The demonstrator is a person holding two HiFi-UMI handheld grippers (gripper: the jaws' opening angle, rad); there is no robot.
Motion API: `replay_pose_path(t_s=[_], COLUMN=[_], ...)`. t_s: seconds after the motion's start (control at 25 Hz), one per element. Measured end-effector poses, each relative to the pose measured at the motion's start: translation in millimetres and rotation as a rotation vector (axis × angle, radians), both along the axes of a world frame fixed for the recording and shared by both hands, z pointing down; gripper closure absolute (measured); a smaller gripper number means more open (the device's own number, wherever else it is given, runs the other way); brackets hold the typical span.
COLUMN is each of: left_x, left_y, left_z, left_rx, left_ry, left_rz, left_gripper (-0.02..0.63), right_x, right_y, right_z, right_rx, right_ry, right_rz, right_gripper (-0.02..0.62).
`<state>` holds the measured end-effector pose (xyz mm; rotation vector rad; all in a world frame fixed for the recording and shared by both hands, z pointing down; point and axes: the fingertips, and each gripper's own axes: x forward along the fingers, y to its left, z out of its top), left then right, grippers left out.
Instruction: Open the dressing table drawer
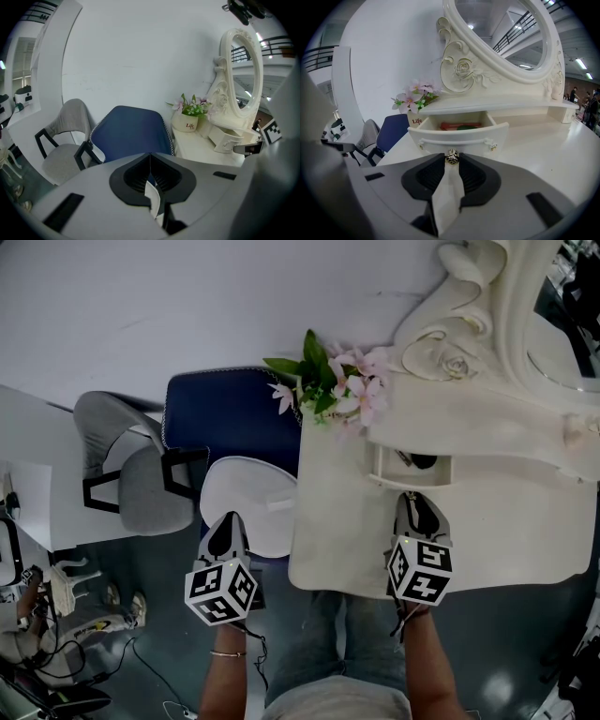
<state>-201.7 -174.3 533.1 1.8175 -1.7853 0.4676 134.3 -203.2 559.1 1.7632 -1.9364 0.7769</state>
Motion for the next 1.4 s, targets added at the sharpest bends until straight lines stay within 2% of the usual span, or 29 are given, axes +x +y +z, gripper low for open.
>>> replay_pose_path(t_s=[0.56, 0.72, 1.0, 1.24, 1.4], left_x=[4, 6, 13, 40, 61], left_y=[-2, -5, -14, -34, -60], left_z=[-3, -7, -24, -74, -124], left_rx=[0.007, 0.017, 0.048, 0.142, 0.258], left_ry=[0.0, 0.001, 0.013, 0.024, 0.036], left_rz=[0.012, 0.018, 0.038, 0.114, 0.169], left_gripper=[0.584, 0.584, 0.584, 0.584, 0.584], right_x=[0, 0, 2, 25, 48], right_y=[0, 0, 7, 9, -1], right_z=[1, -1, -23, -79, -134], right_rx=[0.002, 0.009, 0.037, 0.129, 0.258], right_ry=[0.011, 0.014, 0.039, 0.038, 0.021], right_rz=[0.013, 0.008, 0.002, 0.053, 0.103], right_gripper=[0.489, 0.468, 0.471, 0.494, 0.507])
